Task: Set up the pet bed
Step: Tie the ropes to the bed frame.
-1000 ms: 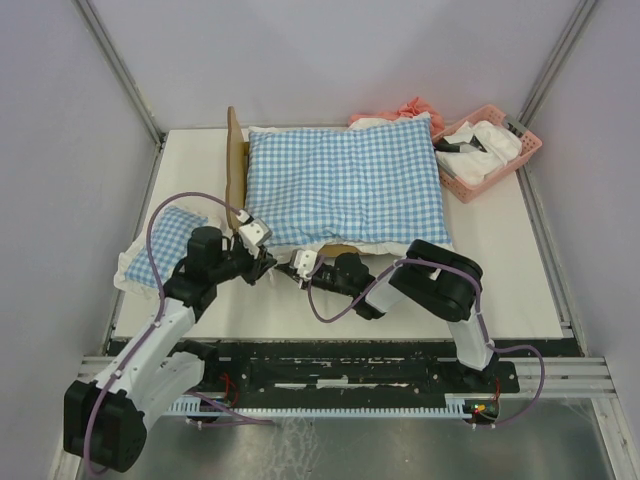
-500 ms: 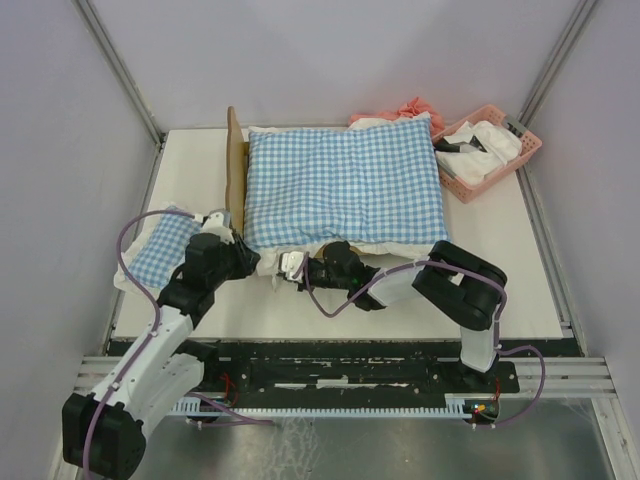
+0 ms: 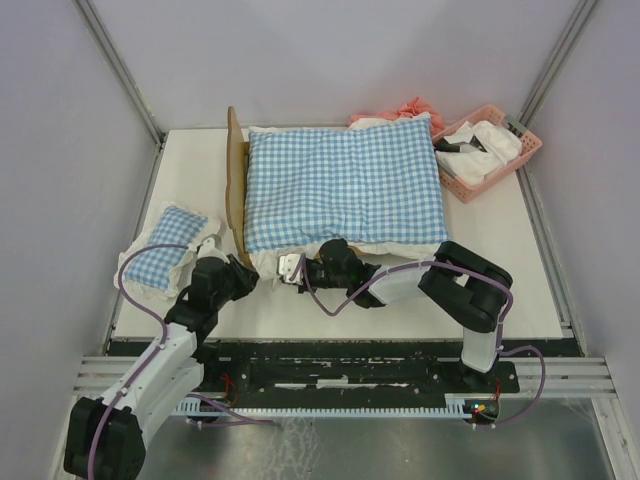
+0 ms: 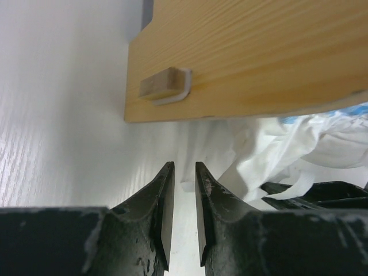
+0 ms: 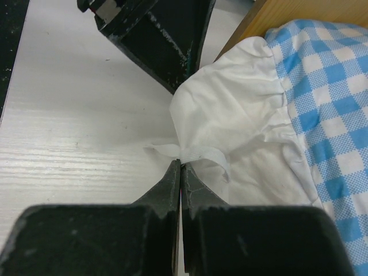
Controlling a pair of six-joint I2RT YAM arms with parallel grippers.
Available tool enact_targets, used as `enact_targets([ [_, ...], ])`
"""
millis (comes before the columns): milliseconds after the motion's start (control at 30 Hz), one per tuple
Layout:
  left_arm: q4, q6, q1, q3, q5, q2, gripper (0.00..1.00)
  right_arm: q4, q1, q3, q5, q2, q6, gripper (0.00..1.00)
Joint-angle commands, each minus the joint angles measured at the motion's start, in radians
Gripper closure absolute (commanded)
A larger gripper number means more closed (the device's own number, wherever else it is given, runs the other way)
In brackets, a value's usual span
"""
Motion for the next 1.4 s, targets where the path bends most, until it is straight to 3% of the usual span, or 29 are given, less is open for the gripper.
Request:
enact_targets([
  [0, 0.059, -0.116, 0.0, -0.039, -0.007, -0.019, 0.73, 0.013, 0.004, 0.044, 0.0, -0.036, 0.012, 0.98],
  [167, 0.152, -0.133, -0.001, -0.092, 0.011, -0.064, 0.73, 0.021, 0.005, 0.042, 0.0, -0.039, 0.03, 0.98],
  [333, 0.318, -0.112, -0.001, -0.099, 0.113, -0.026, 0.66, 0.024, 0.005, 0.042, -0.005, -0.039, 0.037, 0.98],
  [567, 0.303, -0.144, -0.001, -0.044, 0.212, -0.057, 0.62, -0.011, 0.004, 0.05, -0.019, -0.037, 0.016, 0.98],
  [900, 0.107, -0.161, -0.001, -0.03, 0.155, -0.257, 0.54, -0.011, 0.004, 0.054, -0.011, -0.032, 0.011, 0.98],
  [1233, 0.138, -0.159, 0.0, -0.054, 0.149, -0.21, 0.48, 0.004, 0.004, 0.051, -0.008, -0.029, 0.018, 0.98],
  [1300, 0.173, -0.169, -0.001, -0.049, 0.159, -0.188, 0.48, 0.004, 0.004, 0.051, -0.012, -0.025, 0.018, 0.98],
  [1367, 0.207, -0.185, -0.001, -0.038, 0.173, -0.17, 0.64, 0.004, 0.004, 0.05, -0.016, -0.017, 0.01, 0.98],
])
